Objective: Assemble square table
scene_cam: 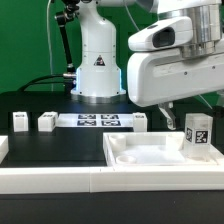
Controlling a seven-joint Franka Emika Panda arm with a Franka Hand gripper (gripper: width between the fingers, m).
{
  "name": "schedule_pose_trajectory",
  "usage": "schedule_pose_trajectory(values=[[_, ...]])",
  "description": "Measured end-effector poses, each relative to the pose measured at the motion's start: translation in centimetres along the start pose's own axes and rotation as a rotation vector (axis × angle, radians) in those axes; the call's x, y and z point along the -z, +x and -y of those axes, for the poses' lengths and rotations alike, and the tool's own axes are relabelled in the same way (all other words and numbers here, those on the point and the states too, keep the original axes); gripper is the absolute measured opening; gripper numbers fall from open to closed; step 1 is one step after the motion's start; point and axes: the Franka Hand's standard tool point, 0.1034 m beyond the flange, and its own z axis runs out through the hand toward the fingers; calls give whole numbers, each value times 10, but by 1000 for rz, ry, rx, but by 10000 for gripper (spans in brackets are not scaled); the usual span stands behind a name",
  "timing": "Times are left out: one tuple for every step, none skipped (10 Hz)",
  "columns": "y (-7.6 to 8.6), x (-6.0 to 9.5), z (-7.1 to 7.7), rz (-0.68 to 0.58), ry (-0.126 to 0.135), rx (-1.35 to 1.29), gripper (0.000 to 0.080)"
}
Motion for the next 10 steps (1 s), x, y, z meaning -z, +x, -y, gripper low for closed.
schedule_pose_trajectory(values=[[2, 1, -1, -3, 0, -1, 648], [2, 2, -2, -4, 0, 2, 648], [2, 1, -3, -4, -1, 6, 648], [1, 0, -3, -2, 1, 5, 648], [0, -2, -1, 0, 2, 6, 512], [-1, -5, 0, 3, 3, 7, 512], [-2, -7, 0, 6, 3, 8, 356], [-2, -7, 0, 6, 3, 7, 288], [-2, -7, 0, 6, 3, 7, 288], [-2, -7, 0, 6, 4, -11, 288]])
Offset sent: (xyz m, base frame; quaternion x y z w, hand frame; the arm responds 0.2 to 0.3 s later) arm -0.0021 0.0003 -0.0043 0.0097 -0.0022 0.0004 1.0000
